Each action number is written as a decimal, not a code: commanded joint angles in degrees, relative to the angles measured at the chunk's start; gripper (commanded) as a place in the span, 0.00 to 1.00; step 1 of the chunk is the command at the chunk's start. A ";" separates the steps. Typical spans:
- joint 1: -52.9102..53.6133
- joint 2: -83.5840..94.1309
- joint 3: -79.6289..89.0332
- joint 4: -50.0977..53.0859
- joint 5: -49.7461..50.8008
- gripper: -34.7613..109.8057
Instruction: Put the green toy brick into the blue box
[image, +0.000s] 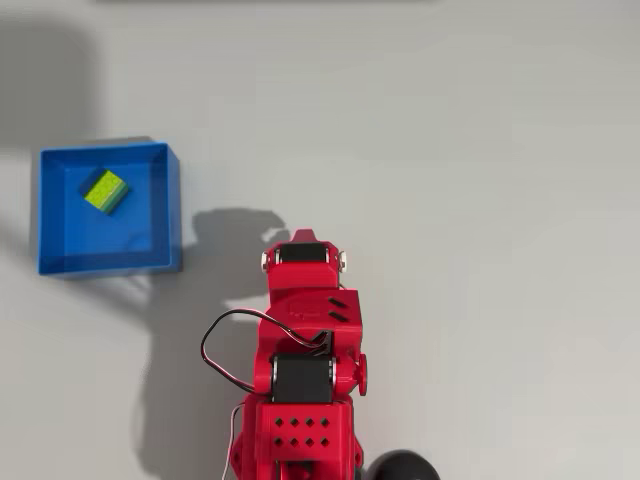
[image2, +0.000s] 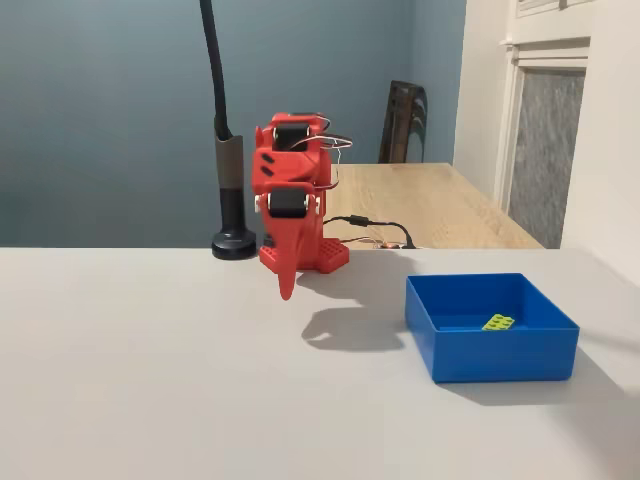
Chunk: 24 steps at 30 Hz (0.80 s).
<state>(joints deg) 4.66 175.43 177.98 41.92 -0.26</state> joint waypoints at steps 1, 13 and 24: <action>1.23 3.25 0.70 0.09 0.79 0.24; 1.41 10.28 1.49 6.15 1.49 0.24; 1.41 10.90 1.49 6.15 1.14 0.24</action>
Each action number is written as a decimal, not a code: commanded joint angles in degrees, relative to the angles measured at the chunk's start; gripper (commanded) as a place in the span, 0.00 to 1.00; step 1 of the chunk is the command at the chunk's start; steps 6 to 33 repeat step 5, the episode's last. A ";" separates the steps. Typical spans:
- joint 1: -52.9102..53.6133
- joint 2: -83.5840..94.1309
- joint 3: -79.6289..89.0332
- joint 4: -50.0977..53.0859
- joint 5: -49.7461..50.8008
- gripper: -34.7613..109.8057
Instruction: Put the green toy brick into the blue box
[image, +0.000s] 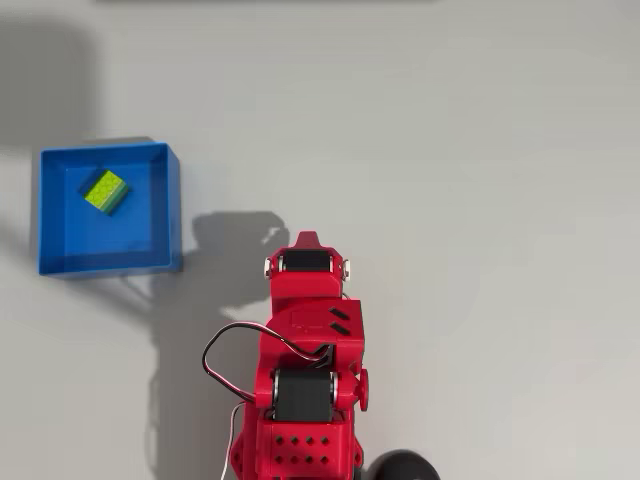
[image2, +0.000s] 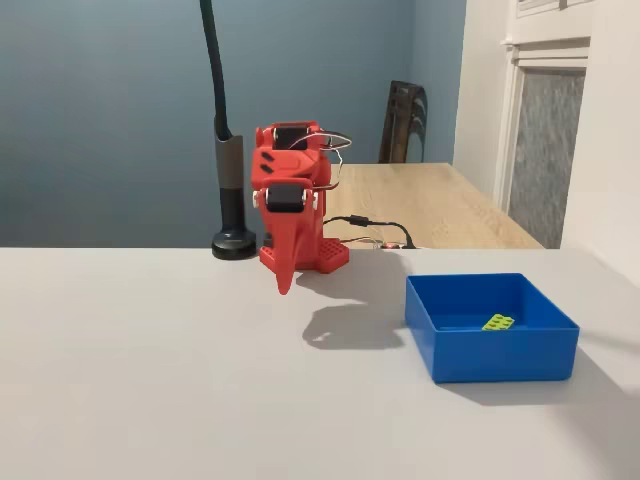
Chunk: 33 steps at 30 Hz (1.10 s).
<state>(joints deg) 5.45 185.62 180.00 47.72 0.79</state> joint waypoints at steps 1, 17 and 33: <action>0.53 0.70 -0.53 0.44 0.00 0.24; 0.53 0.70 -0.53 0.44 -0.09 0.24; 0.53 0.70 -0.53 0.44 -0.09 0.24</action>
